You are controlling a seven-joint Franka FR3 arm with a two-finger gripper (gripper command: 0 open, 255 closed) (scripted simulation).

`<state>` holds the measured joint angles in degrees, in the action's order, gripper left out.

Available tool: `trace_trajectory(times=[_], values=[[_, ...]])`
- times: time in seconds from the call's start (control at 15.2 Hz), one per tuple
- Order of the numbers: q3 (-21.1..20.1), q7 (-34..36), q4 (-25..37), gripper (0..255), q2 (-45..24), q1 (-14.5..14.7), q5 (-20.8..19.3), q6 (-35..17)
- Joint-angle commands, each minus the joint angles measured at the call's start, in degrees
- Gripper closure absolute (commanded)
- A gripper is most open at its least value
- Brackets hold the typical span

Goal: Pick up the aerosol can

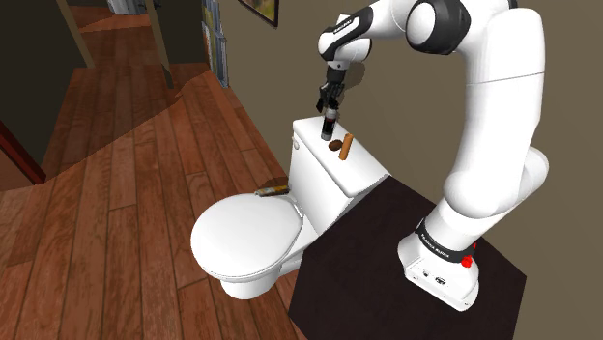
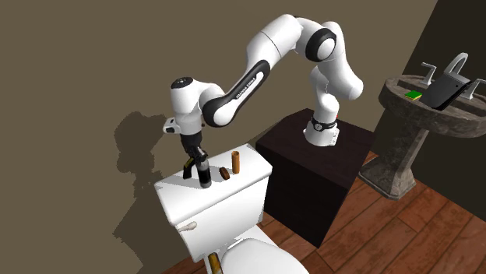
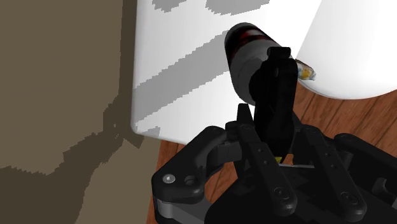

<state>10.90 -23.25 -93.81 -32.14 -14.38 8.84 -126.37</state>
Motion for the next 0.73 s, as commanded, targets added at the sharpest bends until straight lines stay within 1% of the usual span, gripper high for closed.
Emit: trace_trajectory(times=[0.0, 0.66], values=[[0.07, 0.12, 0.26, 255, 0.60, 0.08, -0.14, 0.89], [0.59, 0.81, 2.94, 255, 4.02, 0.32, -1.07, 6.91]])
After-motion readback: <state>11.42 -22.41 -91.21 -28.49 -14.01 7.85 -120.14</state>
